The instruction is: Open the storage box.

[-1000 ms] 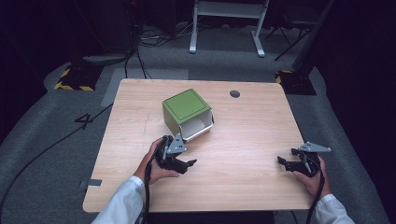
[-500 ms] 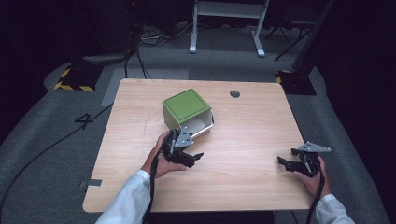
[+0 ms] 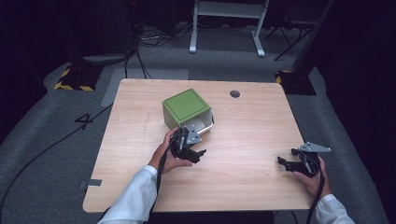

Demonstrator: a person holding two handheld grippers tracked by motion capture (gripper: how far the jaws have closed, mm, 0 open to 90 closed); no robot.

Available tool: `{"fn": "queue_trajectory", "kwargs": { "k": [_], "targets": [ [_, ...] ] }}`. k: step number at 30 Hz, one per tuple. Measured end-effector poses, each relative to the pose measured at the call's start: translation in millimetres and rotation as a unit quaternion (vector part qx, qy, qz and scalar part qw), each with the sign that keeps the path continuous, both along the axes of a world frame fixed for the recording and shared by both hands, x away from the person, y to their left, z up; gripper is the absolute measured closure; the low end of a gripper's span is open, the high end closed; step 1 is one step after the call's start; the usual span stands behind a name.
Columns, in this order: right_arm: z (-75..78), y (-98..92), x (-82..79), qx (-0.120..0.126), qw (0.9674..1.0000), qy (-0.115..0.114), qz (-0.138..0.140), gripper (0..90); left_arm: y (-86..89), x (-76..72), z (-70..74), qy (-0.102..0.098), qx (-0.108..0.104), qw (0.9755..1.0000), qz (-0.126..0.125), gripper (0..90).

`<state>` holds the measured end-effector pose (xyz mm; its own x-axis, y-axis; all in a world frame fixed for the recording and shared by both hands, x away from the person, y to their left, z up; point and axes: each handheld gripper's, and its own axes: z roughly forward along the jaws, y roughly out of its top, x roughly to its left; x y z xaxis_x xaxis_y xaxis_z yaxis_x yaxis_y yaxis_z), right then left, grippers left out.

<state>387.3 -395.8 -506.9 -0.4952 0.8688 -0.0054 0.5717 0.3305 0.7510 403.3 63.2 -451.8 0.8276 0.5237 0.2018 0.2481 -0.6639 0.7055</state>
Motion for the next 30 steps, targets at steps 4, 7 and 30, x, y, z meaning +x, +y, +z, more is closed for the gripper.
{"fn": "queue_trajectory", "kwargs": {
  "k": [4,7,30],
  "targets": [
    [0.0,0.0,-0.1,0.0,1.0,0.0,0.0,20.4,-3.4,2.3,-3.8,-0.003,0.011,0.9999,0.007,21.1],
    [0.0,-0.1,0.0,0.0,1.0,0.0,0.0,20.4,-3.7,2.7,-4.8,-0.007,0.02,0.9997,0.015,23.0],
    [0.0,-0.1,-0.2,0.0,1.0,0.0,0.0,20.4,15.3,8.9,-4.7,0.013,-0.027,0.9977,0.061,68.6]
  ]
}}
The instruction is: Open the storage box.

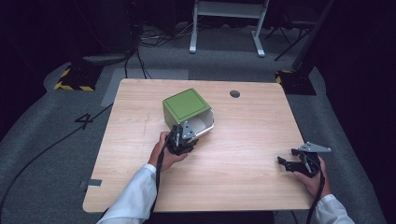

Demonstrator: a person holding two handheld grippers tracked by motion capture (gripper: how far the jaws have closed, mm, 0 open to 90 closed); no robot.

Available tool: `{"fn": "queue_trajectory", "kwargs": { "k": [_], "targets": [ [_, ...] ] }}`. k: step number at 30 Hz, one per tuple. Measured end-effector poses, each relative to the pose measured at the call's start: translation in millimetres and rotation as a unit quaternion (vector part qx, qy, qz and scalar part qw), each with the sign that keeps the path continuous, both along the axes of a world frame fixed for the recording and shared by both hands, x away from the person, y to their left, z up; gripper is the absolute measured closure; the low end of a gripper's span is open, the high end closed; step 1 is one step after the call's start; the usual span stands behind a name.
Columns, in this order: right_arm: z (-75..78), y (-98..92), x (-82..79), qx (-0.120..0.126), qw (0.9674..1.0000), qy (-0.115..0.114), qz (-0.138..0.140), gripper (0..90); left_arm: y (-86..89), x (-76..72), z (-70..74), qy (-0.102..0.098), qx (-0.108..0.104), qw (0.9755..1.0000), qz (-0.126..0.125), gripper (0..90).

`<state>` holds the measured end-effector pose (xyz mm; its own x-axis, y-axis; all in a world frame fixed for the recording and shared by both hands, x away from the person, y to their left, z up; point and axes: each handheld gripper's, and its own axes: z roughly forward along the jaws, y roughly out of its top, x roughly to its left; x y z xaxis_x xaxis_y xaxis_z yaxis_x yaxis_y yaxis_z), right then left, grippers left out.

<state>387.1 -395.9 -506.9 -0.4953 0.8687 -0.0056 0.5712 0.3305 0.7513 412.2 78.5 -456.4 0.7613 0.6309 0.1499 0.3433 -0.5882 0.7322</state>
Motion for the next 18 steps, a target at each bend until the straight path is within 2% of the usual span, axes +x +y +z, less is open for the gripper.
{"fn": "queue_trajectory", "kwargs": {
  "k": [3,7,10,18],
  "targets": [
    [0.0,0.0,0.0,0.0,1.0,0.0,0.0,20.4,0.9,-0.3,0.3,0.001,0.002,1.0,-0.004,74.7],
    [0.0,0.0,0.0,0.0,1.0,0.0,0.0,20.4,1.4,-1.7,0.5,0.001,0.005,0.9999,-0.011,78.5],
    [0.0,0.0,0.0,0.0,1.0,0.0,0.0,20.4,1.3,-2.5,0.5,0.001,0.004,0.9999,-0.014,78.6],
    [0.0,0.1,-0.1,0.0,1.0,0.0,-0.001,20.4,2.5,-6.9,1.7,0.005,-0.01,0.9992,-0.039,80.2]
  ]
}}
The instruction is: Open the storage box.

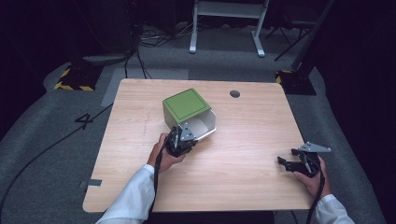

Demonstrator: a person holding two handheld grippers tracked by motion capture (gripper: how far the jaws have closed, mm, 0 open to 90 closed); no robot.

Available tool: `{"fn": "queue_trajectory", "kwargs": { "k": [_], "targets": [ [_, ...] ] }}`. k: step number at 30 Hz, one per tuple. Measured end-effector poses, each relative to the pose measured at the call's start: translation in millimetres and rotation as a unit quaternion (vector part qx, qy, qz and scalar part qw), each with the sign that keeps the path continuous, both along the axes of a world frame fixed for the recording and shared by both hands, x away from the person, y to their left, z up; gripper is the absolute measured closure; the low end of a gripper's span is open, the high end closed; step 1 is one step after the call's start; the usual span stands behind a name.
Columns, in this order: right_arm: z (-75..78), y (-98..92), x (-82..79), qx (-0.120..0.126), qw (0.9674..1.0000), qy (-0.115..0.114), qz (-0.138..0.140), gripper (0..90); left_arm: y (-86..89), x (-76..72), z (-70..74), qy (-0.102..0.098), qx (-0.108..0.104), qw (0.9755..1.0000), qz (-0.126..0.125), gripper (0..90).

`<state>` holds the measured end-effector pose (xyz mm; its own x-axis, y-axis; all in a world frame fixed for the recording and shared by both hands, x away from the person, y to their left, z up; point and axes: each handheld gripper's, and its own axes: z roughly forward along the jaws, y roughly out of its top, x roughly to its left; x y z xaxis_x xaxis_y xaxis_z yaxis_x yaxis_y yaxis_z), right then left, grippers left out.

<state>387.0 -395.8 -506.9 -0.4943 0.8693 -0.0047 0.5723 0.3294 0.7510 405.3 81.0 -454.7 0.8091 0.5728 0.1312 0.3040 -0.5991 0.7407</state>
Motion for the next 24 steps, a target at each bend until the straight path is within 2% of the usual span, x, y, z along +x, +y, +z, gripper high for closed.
{"fn": "queue_trajectory", "kwargs": {
  "k": [11,24],
  "targets": [
    [0.0,-0.1,0.1,0.0,1.0,-0.001,0.001,20.4,-3.4,-10.2,1.3,-0.001,0.006,0.9995,-0.03,80.8],
    [0.0,0.0,0.1,0.0,1.0,-0.001,0.0,20.4,-7.9,-20.3,1.7,0.001,0.004,0.9989,-0.046,81.0]
  ]
}}
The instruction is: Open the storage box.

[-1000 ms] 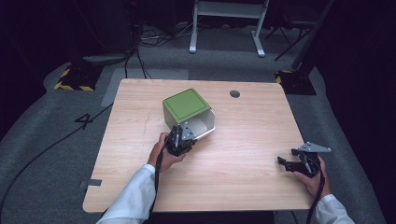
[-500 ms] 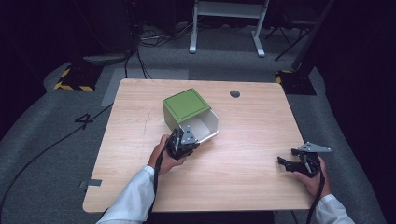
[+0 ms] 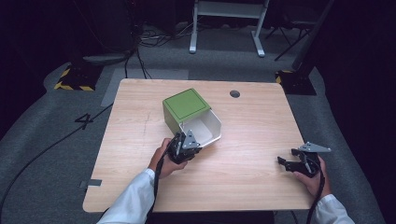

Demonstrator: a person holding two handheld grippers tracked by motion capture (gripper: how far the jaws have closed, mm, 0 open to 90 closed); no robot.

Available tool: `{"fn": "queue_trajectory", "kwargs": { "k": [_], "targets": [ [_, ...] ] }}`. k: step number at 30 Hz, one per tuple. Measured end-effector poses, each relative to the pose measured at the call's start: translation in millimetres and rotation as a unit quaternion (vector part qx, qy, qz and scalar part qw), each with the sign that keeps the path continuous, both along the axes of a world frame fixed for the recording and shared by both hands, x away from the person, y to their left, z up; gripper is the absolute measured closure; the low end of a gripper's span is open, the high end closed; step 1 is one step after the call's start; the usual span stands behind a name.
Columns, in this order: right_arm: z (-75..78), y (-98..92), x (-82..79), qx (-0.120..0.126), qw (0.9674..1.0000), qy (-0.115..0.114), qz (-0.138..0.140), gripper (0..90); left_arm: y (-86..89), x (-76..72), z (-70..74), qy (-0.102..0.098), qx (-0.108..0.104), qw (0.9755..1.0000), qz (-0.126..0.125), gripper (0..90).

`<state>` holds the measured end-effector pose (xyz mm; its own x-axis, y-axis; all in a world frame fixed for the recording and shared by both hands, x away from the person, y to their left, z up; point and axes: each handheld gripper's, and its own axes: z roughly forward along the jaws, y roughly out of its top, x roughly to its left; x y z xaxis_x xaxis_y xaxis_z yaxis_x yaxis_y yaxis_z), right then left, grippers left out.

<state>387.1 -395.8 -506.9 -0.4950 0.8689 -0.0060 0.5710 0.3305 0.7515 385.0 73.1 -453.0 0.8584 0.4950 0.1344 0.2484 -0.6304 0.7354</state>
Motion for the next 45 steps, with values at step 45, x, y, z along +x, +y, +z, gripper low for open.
{"fn": "queue_trajectory", "kwargs": {
  "k": [45],
  "targets": [
    [0.0,0.0,-0.2,0.0,1.0,0.001,-0.001,20.4,-22.5,-28.3,-0.8,0.01,-0.005,0.9991,-0.041,83.1]
  ]
}}
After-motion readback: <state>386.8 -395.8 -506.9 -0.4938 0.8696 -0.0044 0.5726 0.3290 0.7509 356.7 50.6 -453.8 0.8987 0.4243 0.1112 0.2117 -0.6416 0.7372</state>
